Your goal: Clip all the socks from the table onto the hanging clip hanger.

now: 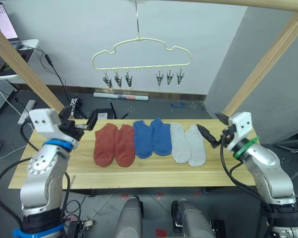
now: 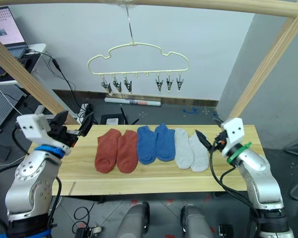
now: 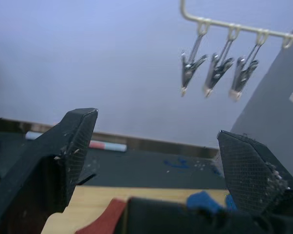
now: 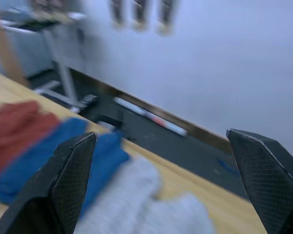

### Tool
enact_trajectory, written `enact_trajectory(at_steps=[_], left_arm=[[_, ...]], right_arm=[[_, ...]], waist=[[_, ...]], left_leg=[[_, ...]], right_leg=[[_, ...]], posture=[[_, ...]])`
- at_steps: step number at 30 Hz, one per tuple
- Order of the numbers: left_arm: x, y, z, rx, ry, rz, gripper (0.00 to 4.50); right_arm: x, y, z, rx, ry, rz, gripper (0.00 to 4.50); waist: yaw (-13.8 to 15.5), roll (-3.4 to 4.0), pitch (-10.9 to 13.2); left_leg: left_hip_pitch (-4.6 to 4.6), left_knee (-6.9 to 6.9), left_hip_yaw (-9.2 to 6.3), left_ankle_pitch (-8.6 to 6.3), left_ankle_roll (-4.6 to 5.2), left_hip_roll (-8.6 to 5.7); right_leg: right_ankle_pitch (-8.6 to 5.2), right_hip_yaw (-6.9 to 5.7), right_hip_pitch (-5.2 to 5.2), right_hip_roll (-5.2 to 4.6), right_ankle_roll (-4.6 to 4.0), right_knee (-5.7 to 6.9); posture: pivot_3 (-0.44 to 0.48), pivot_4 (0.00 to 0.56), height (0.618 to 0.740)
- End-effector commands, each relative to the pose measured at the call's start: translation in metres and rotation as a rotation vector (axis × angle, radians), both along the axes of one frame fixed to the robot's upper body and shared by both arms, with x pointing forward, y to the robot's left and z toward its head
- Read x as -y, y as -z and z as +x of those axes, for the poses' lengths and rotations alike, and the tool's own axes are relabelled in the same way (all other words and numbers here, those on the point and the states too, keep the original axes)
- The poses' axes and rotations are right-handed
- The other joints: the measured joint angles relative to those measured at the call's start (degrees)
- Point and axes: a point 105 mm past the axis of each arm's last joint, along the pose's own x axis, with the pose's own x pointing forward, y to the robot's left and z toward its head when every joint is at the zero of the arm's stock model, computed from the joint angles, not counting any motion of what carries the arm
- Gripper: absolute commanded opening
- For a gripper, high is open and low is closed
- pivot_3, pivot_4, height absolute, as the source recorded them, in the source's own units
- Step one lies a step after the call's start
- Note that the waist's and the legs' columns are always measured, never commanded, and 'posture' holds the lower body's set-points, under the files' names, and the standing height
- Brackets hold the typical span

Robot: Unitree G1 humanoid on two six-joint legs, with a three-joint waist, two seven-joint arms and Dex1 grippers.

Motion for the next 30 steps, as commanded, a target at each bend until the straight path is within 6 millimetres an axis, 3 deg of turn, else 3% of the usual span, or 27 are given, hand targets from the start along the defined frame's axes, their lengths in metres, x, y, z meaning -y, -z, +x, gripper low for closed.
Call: enact_trajectory(at_steps=[1,5,8,11,23,30], left_arm=[[0.004,-0.011,0.008,0.031,0.006,-0.023,4.47],[0.014,-0.018,0.017,0.048,0.051,-0.047,4.47],[0.018,-0.024,0.024,0.058,0.069,-0.053,3.85],[0.022,-0.031,0.030,0.071,0.092,-0.044,2.96],[0.023,-0.050,0.052,0.131,0.104,0.005,2.96],[0.022,-0.056,0.059,0.157,0.116,0.024,2.96]], right_arm=[[-0.022,-0.023,-0.013,0.059,-0.116,0.013,4.48],[-0.035,-0.036,-0.016,0.085,-0.163,0.037,4.48],[-0.044,-0.045,-0.018,0.103,-0.191,0.053,4.48],[-0.051,-0.051,-0.020,0.112,-0.214,0.062,4.48],[-0.072,-0.086,-0.023,0.142,-0.298,0.159,4.48],[-0.075,-0.089,-0.023,0.147,-0.313,0.160,4.48]], waist=[[0.0,-0.04,0.6],[-0.2,-0.10,1.2],[-0.2,-0.14,2.0],[-0.3,-0.17,2.2],[-0.8,-0.15,3.1],[-0.9,-0.14,3.2]], left_leg=[[-0.05,0.02,-0.05,0.00,-0.01,-0.01],[-0.14,0.04,-0.11,0.00,-0.03,-0.02],[-0.16,0.08,-0.19,0.02,-0.07,-0.02],[-0.19,0.09,-0.24,0.02,-0.08,-0.02],[-0.38,0.11,-0.45,0.06,-0.14,-0.03],[-0.48,0.11,-0.55,0.06,-0.15,-0.04]], right_leg=[[0.00,-0.03,-0.01,0.00,0.01,-0.01],[-0.04,-0.09,-0.03,-0.04,0.07,-0.03],[-0.04,-0.16,-0.05,-0.04,0.07,0.02],[-0.04,-0.21,-0.06,-0.03,0.07,0.03],[-0.03,-0.40,-0.14,-0.05,0.09,0.03],[-0.03,-0.53,-0.20,-0.07,0.09,0.03]], posture=[[0.145,0.328,0.740],[0.126,0.339,0.740],[0.120,0.346,0.740],[0.116,0.349,0.740],[0.108,0.360,0.740],[0.108,0.362,0.740]])
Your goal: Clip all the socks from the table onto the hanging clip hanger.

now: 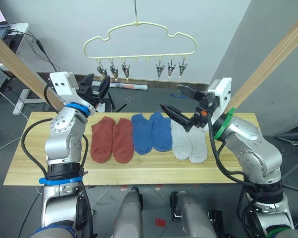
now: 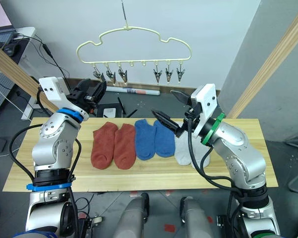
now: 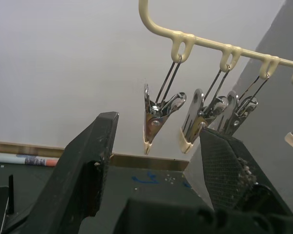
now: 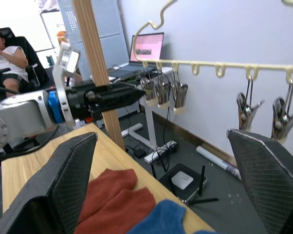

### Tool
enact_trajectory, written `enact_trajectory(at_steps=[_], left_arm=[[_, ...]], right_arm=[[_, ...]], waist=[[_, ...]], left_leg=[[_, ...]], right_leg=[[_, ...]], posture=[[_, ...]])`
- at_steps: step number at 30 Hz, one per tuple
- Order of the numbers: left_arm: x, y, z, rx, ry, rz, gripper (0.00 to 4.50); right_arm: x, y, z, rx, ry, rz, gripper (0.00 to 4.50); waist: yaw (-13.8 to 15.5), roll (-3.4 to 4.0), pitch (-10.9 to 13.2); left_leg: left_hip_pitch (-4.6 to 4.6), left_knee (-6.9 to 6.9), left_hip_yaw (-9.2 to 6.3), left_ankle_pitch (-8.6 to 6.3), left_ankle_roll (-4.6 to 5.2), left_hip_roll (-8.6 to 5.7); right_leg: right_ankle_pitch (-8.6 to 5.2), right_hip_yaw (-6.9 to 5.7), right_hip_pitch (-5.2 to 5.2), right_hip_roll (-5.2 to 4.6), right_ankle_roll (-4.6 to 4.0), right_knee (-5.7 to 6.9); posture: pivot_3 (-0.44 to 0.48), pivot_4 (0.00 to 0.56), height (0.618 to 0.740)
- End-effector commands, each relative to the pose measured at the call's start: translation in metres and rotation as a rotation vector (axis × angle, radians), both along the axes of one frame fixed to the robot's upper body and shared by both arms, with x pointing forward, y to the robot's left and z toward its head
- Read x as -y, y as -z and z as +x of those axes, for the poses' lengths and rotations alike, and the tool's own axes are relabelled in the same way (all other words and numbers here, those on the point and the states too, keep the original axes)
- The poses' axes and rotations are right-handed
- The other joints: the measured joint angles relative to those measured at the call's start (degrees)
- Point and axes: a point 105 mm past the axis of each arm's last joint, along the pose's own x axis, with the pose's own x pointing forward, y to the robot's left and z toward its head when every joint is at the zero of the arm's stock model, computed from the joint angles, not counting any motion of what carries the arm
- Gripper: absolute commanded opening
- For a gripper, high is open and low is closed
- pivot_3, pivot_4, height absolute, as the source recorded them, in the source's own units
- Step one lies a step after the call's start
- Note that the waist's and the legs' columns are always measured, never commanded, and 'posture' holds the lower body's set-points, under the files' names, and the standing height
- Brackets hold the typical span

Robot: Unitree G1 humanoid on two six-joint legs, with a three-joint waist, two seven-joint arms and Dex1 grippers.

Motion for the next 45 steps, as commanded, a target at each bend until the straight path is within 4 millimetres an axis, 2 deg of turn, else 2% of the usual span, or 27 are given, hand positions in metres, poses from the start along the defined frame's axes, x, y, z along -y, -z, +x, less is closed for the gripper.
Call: enact_trajectory(at_steps=[1,9,24,27,32,35,38,40,42,45], left_arm=[[-0.001,-0.018,-0.001,0.070,0.005,0.036,2.96],[-0.003,-0.029,0.011,0.104,-0.001,0.067,2.96],[-0.003,-0.035,0.020,0.140,-0.007,0.110,2.96],[-0.002,-0.035,0.020,0.144,0.001,0.106,2.37],[0.000,-0.036,0.019,0.147,0.014,0.097,0.85],[0.000,-0.036,0.019,0.147,0.015,0.095,0.20],[-0.002,-0.039,0.019,0.149,0.012,0.086,0.00],[-0.001,-0.038,0.020,0.138,0.013,0.097,0.00],[0.000,-0.037,0.019,0.132,0.020,0.104,0.00],[0.000,-0.034,0.019,0.118,0.026,0.101,0.00]], right_arm=[[-0.003,-0.012,-0.009,0.052,-0.024,0.018,4.48],[-0.004,-0.011,-0.012,0.047,-0.040,0.008,4.48],[-0.001,-0.012,-0.011,0.031,-0.037,0.016,4.48],[0.000,-0.009,-0.012,0.022,-0.040,0.011,4.48],[0.001,-0.008,-0.012,0.015,-0.035,0.012,4.48],[0.004,-0.004,-0.009,0.001,-0.011,0.012,4.48],[0.022,0.019,0.001,-0.059,0.094,-0.020,4.48],[0.055,0.066,0.020,-0.171,0.311,-0.153,4.48],[0.077,0.103,0.026,-0.250,0.422,-0.281,4.48],[0.094,0.135,0.036,-0.336,0.514,-0.347,4.48]], waist=[[0.0,0.00,0.0],[-0.2,-0.04,0.1],[-0.8,-0.04,0.2],[-0.8,-0.04,0.2],[-0.8,-0.02,0.2],[-0.8,-0.02,0.2],[-0.7,-0.02,0.2],[-0.6,-0.02,0.2],[-0.6,-0.02,0.2],[-0.9,-0.03,0.3]], left_leg=[[0.00,0.00,-0.01,0.00,0.00,0.00],[-0.02,0.00,-0.05,0.01,-0.01,0.00],[-0.04,0.00,-0.09,0.01,-0.02,-0.01],[-0.05,0.00,-0.11,0.01,-0.02,-0.01],[-0.05,0.00,-0.12,0.02,-0.03,0.00],[-0.05,0.00,-0.14,0.02,-0.03,0.00],[-0.08,0.00,-0.24,0.02,-0.04,-0.01],[-0.10,-0.01,-0.27,0.02,-0.04,-0.04],[-0.11,-0.01,-0.26,0.03,-0.05,-0.11],[-0.10,0.00,-0.20,0.13,-0.21,-0.14]], right_leg=[[0.00,0.00,0.00,0.00,0.00,0.00],[0.00,-0.07,0.00,0.00,0.00,0.00],[0.00,-0.13,0.00,-0.01,0.00,0.00],[0.00,-0.16,0.00,-0.01,0.00,0.00],[0.00,-0.20,0.00,-0.01,0.00,0.00],[0.00,-0.44,0.00,-0.02,0.01,0.00],[-0.01,-0.58,0.01,-0.04,0.01,-0.01],[-0.05,-0.64,0.03,-0.10,0.08,-0.01],[-0.07,-0.67,0.05,-0.21,0.12,-0.02],[-0.08,-0.63,0.04,-0.30,0.14,0.00]], posture=[[0.108,0.362,0.740],[0.110,0.363,0.740],[0.101,0.364,0.740],[0.101,0.364,0.740],[0.099,0.366,0.740],[0.099,0.366,0.740],[0.104,0.367,0.740],[0.110,0.369,0.740],[0.112,0.373,0.740],[0.101,0.377,0.740]])
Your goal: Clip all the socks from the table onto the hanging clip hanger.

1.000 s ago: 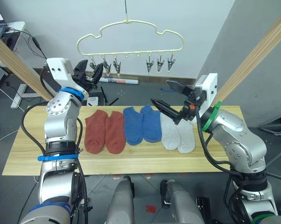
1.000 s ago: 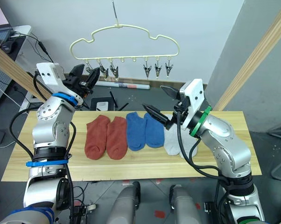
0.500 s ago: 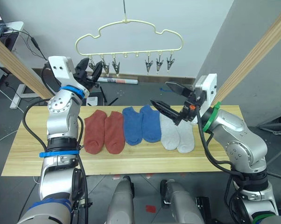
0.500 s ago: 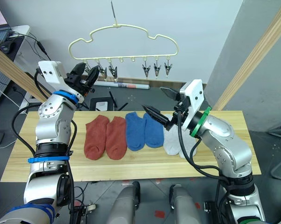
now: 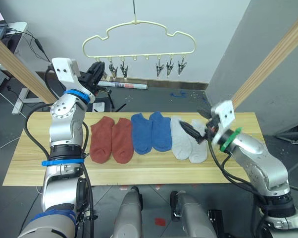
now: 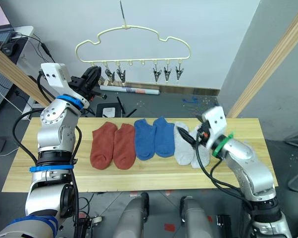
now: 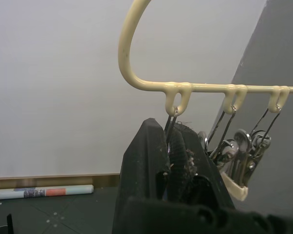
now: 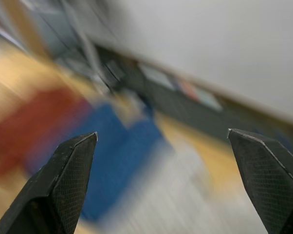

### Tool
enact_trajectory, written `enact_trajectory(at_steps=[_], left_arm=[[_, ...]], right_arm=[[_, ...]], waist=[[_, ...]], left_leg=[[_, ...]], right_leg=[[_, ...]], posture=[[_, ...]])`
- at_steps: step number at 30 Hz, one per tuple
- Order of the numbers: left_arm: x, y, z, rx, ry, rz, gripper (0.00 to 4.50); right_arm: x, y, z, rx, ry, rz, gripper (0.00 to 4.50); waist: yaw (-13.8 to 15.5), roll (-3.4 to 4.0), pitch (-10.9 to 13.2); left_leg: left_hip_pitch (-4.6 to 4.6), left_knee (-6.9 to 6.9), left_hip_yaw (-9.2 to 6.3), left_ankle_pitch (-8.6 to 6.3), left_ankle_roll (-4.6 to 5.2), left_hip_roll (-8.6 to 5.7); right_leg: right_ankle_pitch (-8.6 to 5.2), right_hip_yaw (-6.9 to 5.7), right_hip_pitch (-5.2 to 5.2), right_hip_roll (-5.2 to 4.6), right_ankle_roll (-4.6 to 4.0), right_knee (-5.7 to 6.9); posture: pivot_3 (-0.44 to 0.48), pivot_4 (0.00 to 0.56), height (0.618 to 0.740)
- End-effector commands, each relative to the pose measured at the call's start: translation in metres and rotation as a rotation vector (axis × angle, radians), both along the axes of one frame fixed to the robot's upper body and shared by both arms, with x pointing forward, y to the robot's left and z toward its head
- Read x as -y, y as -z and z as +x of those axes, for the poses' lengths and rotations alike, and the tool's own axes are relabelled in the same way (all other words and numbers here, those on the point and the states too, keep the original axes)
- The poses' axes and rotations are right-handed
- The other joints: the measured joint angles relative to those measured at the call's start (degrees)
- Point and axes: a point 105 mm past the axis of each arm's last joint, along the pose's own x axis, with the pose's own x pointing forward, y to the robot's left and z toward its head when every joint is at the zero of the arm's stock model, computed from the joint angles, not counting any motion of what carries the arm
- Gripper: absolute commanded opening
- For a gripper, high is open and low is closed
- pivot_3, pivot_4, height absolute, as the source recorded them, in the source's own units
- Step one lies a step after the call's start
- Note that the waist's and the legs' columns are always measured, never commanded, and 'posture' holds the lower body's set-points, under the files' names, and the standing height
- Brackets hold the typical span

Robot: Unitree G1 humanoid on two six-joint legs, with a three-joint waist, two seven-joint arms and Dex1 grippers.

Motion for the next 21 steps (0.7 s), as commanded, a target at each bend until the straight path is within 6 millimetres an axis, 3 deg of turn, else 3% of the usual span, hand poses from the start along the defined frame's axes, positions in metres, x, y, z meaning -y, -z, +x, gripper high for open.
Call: enact_trajectory(at_steps=[1,10,20,21], left_arm=[[0.001,-0.010,-0.005,0.027,0.015,0.013,0.00],[0.006,-0.006,-0.006,0.009,0.038,0.021,0.00],[0.006,-0.005,-0.009,0.002,0.042,0.029,0.00],[0.006,-0.005,-0.010,0.002,0.042,0.030,0.00]], right_arm=[[0.008,0.016,0.013,-0.015,0.083,-0.047,4.48],[0.007,0.037,0.048,-0.044,0.168,-0.014,4.48],[-0.006,0.084,0.045,-0.194,0.079,-0.189,4.48],[-0.007,0.086,0.043,-0.208,0.077,-0.184,4.31]], waist=[[-0.3,0.03,0.1],[-0.6,0.08,0.3],[-0.2,0.08,0.4],[-0.2,0.08,0.4]], left_leg=[[0.01,0.00,0.01,0.04,-0.06,-0.01],[0.02,-0.04,-0.06,0.07,-0.11,0.13],[0.00,-0.04,-0.05,0.06,-0.11,0.08],[0.03,-0.04,-0.05,0.06,-0.11,0.09]], right_leg=[[0.00,0.01,-0.01,0.01,0.00,0.01],[0.00,0.01,-0.09,0.28,0.00,0.10],[0.00,-0.01,-0.06,0.21,0.00,0.07],[0.00,-0.01,-0.06,0.21,0.00,0.10]], posture=[[0.103,0.376,0.740],[0.109,0.372,0.740],[0.130,0.367,0.740],[0.137,0.367,0.740]])
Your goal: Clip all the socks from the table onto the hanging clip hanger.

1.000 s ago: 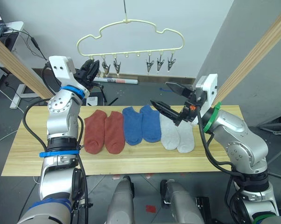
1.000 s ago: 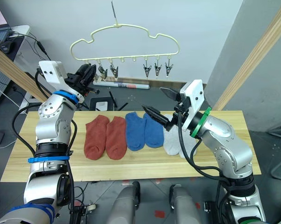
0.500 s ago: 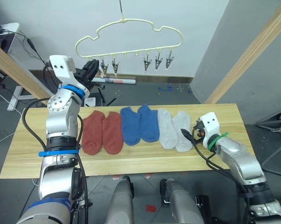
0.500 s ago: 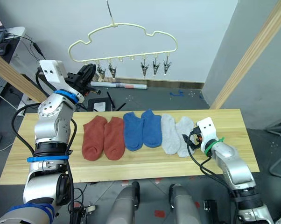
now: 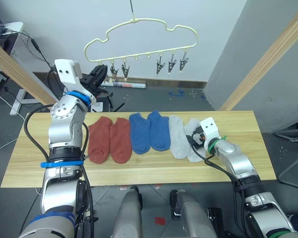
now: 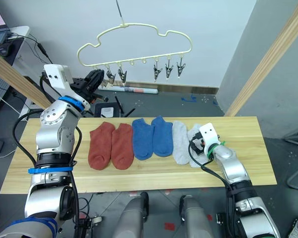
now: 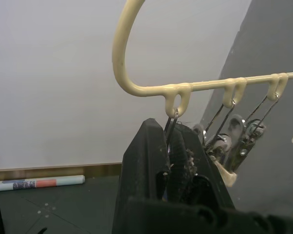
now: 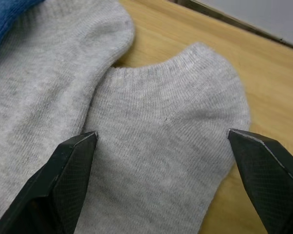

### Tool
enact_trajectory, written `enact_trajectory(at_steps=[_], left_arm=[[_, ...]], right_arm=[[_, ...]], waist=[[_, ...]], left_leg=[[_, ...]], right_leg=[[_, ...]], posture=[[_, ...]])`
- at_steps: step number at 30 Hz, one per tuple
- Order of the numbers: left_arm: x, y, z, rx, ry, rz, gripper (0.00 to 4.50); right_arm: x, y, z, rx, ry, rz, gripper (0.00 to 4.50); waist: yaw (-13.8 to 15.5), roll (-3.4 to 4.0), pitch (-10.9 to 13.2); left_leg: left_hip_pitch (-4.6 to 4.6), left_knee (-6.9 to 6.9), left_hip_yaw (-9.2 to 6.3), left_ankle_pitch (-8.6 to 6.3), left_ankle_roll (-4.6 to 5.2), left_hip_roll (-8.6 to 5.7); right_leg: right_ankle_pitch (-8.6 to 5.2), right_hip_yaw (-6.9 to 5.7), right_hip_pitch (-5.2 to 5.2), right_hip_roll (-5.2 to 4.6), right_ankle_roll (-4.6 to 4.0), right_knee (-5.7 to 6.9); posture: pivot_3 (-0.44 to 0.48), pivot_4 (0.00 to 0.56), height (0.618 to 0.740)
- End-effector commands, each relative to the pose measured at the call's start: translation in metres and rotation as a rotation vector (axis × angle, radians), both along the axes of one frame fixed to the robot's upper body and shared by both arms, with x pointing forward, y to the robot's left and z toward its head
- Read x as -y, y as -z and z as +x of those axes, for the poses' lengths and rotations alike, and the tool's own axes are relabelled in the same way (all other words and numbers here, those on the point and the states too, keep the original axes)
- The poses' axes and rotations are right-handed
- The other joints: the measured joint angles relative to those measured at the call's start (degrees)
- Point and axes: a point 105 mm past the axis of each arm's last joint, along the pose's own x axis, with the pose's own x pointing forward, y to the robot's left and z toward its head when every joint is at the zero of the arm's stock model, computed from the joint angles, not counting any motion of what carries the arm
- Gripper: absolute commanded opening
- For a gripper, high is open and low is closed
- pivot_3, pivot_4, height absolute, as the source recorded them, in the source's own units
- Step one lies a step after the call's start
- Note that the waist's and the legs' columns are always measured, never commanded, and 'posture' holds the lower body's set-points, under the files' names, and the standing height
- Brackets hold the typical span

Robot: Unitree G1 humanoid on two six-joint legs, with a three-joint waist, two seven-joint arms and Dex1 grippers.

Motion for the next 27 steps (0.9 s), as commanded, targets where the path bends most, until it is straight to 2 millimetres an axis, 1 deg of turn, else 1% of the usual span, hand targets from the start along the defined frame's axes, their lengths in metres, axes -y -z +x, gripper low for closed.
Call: enact_trajectory(at_steps=[1,2,6,10,12,13,14,16,18,19,21,23,24,26,27], left_arm=[[-0.003,-0.011,-0.008,0.042,-0.001,0.016,0.00],[-0.004,-0.011,-0.008,0.041,-0.005,0.018,0.00],[-0.009,-0.009,-0.012,0.031,-0.017,0.017,0.00],[-0.010,-0.005,-0.015,0.018,-0.018,0.017,0.00],[-0.011,-0.004,-0.016,0.006,-0.014,0.006,0.00],[-0.012,-0.003,-0.016,-0.008,-0.009,-0.015,0.00],[-0.013,-0.001,-0.016,-0.034,0.002,-0.049,0.00],[-0.016,0.010,-0.017,-0.143,0.056,-0.204,0.00],[-0.016,0.016,-0.020,-0.217,0.101,-0.312,0.00],[-0.014,0.021,-0.022,-0.272,0.146,-0.381,0.00],[-0.010,0.025,-0.027,-0.345,0.210,-0.464,0.00],[-0.005,0.028,-0.032,-0.416,0.288,-0.551,0.00],[-0.003,0.025,-0.035,-0.445,0.336,-0.612,0.00],[0.000,0.019,-0.039,-0.473,0.396,-0.682,0.00],[0.001,0.017,-0.040,-0.482,0.410,-0.701,0.00]], right_arm=[[-0.002,0.026,-0.013,-0.110,-0.025,-0.018,4.10],[-0.002,0.028,-0.015,-0.119,-0.030,-0.018,3.86],[0.004,0.033,-0.023,-0.157,-0.024,0.001,2.43],[0.005,0.031,-0.029,-0.192,0.003,0.141,0.98],[0.012,0.026,-0.031,-0.161,-0.002,0.133,0.23],[0.016,0.020,-0.031,-0.131,-0.010,0.118,0.01],[0.020,0.012,-0.032,-0.090,-0.028,0.089,0.01],[0.016,-0.021,-0.038,-0.012,-0.101,0.099,0.01],[0.011,-0.040,-0.045,0.022,-0.148,0.105,0.01],[0.004,-0.055,-0.050,0.032,-0.188,0.129,0.01],[-0.008,-0.073,-0.058,0.034,-0.245,0.165,0.01],[-0.036,-0.095,-0.070,-0.023,-0.322,0.344,0.01],[-0.057,-0.107,-0.077,-0.056,-0.384,0.440,0.01],[-0.085,-0.121,-0.084,-0.111,-0.458,0.556,0.01],[-0.092,-0.125,-0.085,-0.130,-0.470,0.586,0.01]], waist=[[0.0,0.00,0.0],[0.1,0.00,0.0],[0.2,0.00,0.0],[0.2,0.00,0.0],[0.2,0.00,0.0],[0.2,0.00,0.0],[0.2,0.00,0.0],[0.2,0.04,0.0],[-0.3,0.06,0.0],[-0.5,0.07,0.0],[-1.0,0.07,0.0],[-1.3,0.07,0.0],[-1.5,0.07,0.0],[-1.7,0.08,0.1],[-1.6,0.10,0.1]], left_leg=[[0.01,0.00,-0.02,0.00,0.00,0.01],[0.01,0.00,-0.04,0.00,0.00,0.02],[0.01,0.00,-0.06,0.00,0.00,0.00],[0.04,0.01,-0.08,0.00,0.00,-0.01],[0.06,0.02,-0.09,0.00,0.00,0.00],[0.06,0.02,-0.10,0.00,-0.01,0.00],[0.06,0.02,-0.10,0.00,-0.01,-0.01],[0.05,0.02,-0.10,0.00,0.00,-0.02],[0.03,0.01,-0.07,0.00,0.00,-0.03],[0.05,0.02,-0.02,0.00,0.00,0.00],[0.09,0.02,-0.06,0.00,-0.01,0.06],[0.11,0.01,-0.17,0.01,-0.03,0.14],[0.12,0.01,-0.22,0.03,-0.05,0.20],[0.13,-0.01,-0.31,0.14,-0.25,0.32],[0.12,-0.03,-0.44,0.16,-0.28,0.37]], right_leg=[[0.00,-0.02,0.01,0.01,0.00,0.01],[0.00,-0.03,0.02,0.02,0.00,0.01],[0.00,-0.04,0.06,0.00,0.00,-0.01],[0.00,-0.06,0.12,-0.02,0.00,-0.01],[0.00,-0.07,0.14,-0.02,0.00,0.00],[0.00,-0.07,0.15,-0.02,0.00,0.00],[0.00,-0.07,0.14,-0.02,0.00,0.00],[0.00,-0.06,0.13,-0.03,0.00,-0.01],[-0.01,-0.04,0.11,-0.06,0.01,-0.02],[0.00,0.01,0.10,-0.06,0.01,-0.02],[0.00,0.00,0.11,-0.06,0.01,0.03],[0.00,-0.06,0.10,-0.02,0.01,0.06],[0.00,-0.10,0.11,0.01,0.01,0.07],[0.00,-0.13,0.10,0.09,0.01,0.10],[0.00,-0.13,0.10,0.12,0.00,0.12]], posture=[[0.137,0.367,0.740],[0.137,0.367,0.740],[0.146,0.367,0.740],[0.145,0.364,0.740],[0.145,0.364,0.740],[0.145,0.364,0.740],[0.145,0.364,0.740],[0.138,0.359,0.740],[0.133,0.355,0.740],[0.133,0.355,0.740],[0.128,0.358,0.740],[0.127,0.357,0.740],[0.129,0.356,0.740],[0.135,0.359,0.740],[0.135,0.359,0.740]])
